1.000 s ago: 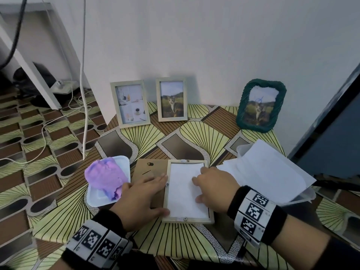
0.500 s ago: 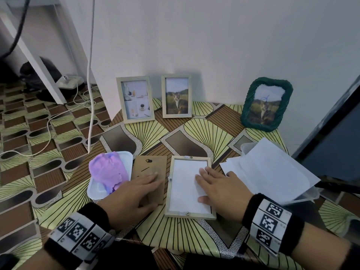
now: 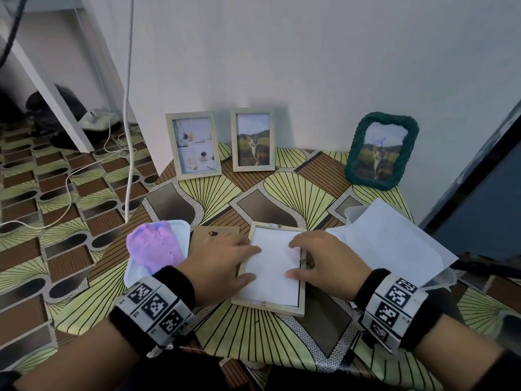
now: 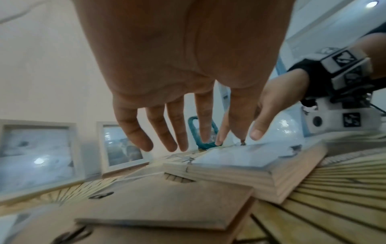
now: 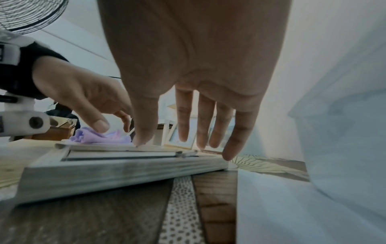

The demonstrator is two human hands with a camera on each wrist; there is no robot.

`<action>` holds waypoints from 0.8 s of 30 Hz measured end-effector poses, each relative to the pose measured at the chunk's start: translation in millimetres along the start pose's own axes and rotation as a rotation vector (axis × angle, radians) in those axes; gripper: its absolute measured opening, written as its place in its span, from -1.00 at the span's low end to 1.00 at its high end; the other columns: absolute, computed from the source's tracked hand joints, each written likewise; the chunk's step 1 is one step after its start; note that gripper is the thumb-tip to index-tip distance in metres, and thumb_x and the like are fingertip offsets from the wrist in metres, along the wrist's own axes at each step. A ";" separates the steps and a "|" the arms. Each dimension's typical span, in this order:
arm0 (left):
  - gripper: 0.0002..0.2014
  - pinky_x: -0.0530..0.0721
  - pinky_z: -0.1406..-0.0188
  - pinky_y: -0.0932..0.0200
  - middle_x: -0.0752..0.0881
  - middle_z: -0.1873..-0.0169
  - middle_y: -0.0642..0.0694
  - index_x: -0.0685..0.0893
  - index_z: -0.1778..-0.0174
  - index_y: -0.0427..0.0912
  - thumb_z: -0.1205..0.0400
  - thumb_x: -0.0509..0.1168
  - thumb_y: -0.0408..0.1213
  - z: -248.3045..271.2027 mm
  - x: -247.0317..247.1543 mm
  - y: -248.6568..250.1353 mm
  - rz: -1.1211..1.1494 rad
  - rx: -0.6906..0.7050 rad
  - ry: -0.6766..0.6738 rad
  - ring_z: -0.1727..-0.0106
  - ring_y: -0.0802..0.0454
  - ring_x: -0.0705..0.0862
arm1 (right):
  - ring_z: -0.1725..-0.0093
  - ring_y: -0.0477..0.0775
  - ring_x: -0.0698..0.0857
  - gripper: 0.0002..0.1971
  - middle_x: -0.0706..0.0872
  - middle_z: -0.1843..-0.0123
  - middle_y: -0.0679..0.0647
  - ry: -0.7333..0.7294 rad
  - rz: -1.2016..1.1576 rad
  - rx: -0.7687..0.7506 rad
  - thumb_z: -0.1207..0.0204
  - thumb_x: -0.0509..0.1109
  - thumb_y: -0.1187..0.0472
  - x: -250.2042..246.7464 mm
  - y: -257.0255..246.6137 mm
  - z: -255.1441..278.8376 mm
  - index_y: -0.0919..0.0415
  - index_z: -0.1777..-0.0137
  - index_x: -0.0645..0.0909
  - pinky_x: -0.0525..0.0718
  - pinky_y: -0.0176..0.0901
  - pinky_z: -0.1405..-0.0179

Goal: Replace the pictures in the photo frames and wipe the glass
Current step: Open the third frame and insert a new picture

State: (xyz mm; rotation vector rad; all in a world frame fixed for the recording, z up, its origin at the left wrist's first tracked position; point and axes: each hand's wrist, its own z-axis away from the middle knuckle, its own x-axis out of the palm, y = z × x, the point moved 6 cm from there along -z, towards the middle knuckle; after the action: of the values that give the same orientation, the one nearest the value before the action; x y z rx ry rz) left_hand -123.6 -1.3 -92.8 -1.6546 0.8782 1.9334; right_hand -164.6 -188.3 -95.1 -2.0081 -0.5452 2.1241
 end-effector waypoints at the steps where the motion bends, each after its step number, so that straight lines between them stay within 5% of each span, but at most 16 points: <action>1: -0.47 0.25 -0.52 -0.04 0.42 -0.51 0.09 0.40 -0.56 0.17 -0.66 0.19 0.18 -0.6 1.5 5.4 -0.038 0.033 -0.017 -0.54 0.07 0.31 | -0.39 -0.09 0.50 -0.41 0.60 -0.39 -0.13 0.032 -0.024 0.016 -0.43 0.52 -0.18 -3.3 3.3 1.8 0.01 -0.42 0.56 0.49 -0.17 -0.38; 5: -0.43 0.15 -0.54 -0.05 0.22 -0.66 0.12 0.24 -0.65 0.15 -0.71 0.09 0.18 -5.6 6.2 33.3 -0.097 0.187 -0.063 -0.65 0.10 0.14 | -0.06 -0.15 0.64 -0.58 0.72 -0.10 -0.13 0.093 -0.132 0.082 -0.39 0.59 -0.02 -9.1 14.2 11.7 0.04 -0.23 0.68 0.58 -0.31 -0.06; 10: -0.33 0.08 -0.60 -0.19 -0.16 -0.73 0.10 -0.09 -0.74 0.00 -0.76 -0.07 0.18 -22.9 20.9 48.9 -0.247 0.255 -0.229 -0.73 0.07 -0.13 | -0.01 -0.05 0.65 -0.88 0.70 0.00 -0.09 0.074 -0.061 0.045 -0.51 0.46 0.08 -5.6 8.3 14.0 0.07 0.01 0.71 0.63 -0.13 -0.08; 18: -0.32 0.04 -0.57 -0.30 -0.13 -0.73 0.13 -0.18 -0.72 0.08 -0.74 -0.13 0.23 -21.3 34.9 44.3 -0.312 0.278 -0.305 -0.73 0.03 -0.06 | -0.07 0.03 0.64 -0.87 0.67 -0.08 -0.03 0.034 0.059 0.023 -0.58 0.38 0.12 -5.4 5.8 5.2 0.13 0.01 0.72 0.58 -0.12 -0.08; 24: -0.32 0.03 -0.53 -0.34 -0.09 -0.73 0.13 -0.16 -0.72 0.08 -0.73 -0.14 0.25 -23.7 34.8 44.9 -0.336 0.285 -0.295 -0.72 0.00 -0.01 | -0.18 0.08 0.62 -0.77 0.62 -0.19 0.02 -0.023 0.078 -0.017 -0.64 0.34 0.17 -4.0 2.3 -0.4 0.16 -0.22 0.71 0.58 -0.06 -0.19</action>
State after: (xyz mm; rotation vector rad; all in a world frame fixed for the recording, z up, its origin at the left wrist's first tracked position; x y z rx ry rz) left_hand -144.5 -51.9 -120.8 -1.2239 0.6723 1.6756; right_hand -163.6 -191.8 -92.2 -2.0495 -0.4979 2.1970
